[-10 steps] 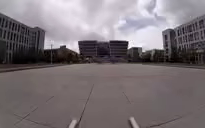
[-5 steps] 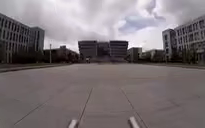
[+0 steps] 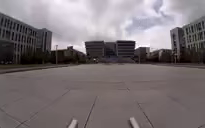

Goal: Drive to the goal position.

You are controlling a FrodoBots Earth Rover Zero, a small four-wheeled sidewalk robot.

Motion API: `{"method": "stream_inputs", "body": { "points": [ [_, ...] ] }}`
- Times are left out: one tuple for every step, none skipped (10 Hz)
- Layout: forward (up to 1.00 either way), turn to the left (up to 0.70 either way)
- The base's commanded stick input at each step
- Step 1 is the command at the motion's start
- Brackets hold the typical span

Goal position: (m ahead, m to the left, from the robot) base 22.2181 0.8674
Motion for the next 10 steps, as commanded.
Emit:
{"method": "stream_inputs", "body": {
  "points": [
    [1.00, 0.00],
    [1.00, 0.00],
    [1.00, 0.00],
    [1.00, 0.00],
    [1.00, 0.00],
    [1.00, 0.00],
    [1.00, 0.00],
    [1.00, 0.00],
    [1.00, 0.00],
    [1.00, 0.00]
  ]
}}
